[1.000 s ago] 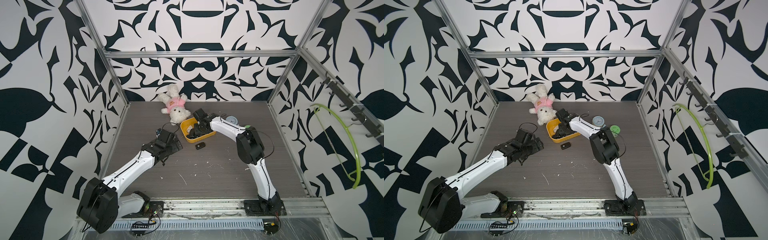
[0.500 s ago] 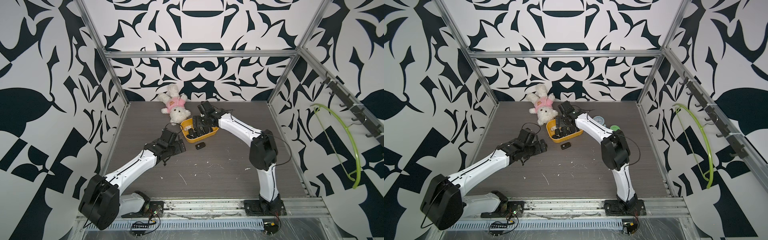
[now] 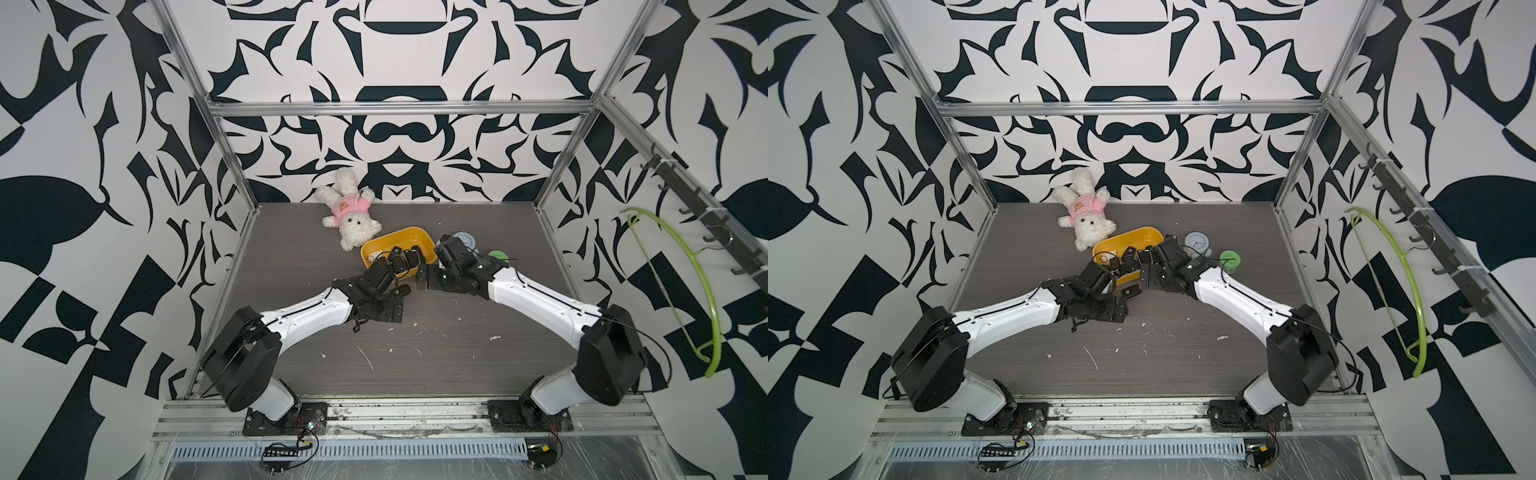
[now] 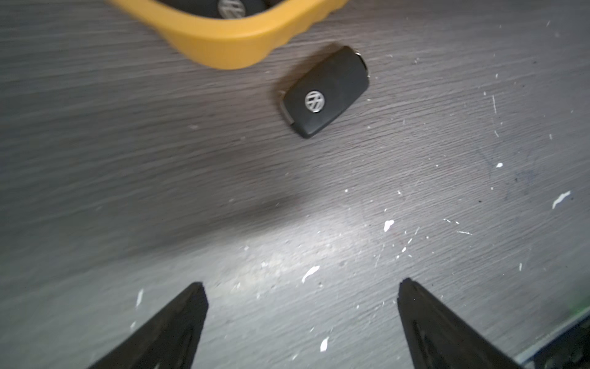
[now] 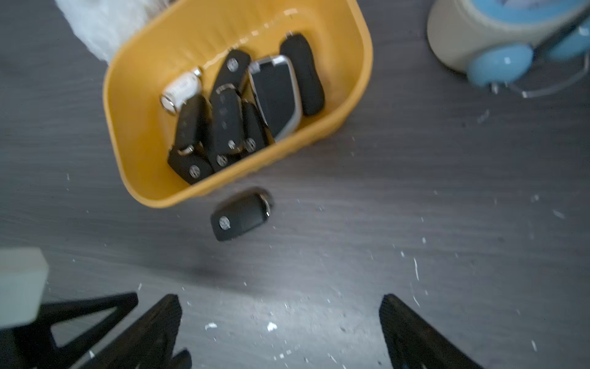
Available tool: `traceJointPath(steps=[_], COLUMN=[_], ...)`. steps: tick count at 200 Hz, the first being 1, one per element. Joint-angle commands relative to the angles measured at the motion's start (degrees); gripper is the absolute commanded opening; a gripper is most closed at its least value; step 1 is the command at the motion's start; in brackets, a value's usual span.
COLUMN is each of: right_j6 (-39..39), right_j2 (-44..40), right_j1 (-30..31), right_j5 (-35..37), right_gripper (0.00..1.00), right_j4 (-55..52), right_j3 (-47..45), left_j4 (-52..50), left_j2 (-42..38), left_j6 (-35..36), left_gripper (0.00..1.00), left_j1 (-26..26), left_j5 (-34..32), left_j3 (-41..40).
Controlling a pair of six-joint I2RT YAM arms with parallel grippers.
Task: Place the car key into the storage box
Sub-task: Place the car key in the storage box, then pick up the car key from the center of the board.
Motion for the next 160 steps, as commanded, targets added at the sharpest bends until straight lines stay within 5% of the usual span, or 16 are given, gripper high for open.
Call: traceJointPath(steps=[1,39,160], right_j6=[6.04,8.35,7.30], right_j2=[-8.04,-14.92,-15.99], right_j1=[-0.21,-0.28,-0.37], right_j5=[1.21,5.42,10.82], right_gripper=[1.00,1.00,1.00], right_j4=[1.32,-1.07,-1.83], right_j3=[-5.30,-12.18,-10.71], left_j4=[-2.16,-2.95,-1.24], left_j2=[4.43,10.43,25.24], left_j6=[4.31,6.87,11.59], left_gripper=[1.00,0.99,0.99], left_j1=[-0.18,-0.27,-0.18], left_j5=[2.51,1.34,-2.89], left_j3=[3.79,9.19,20.53])
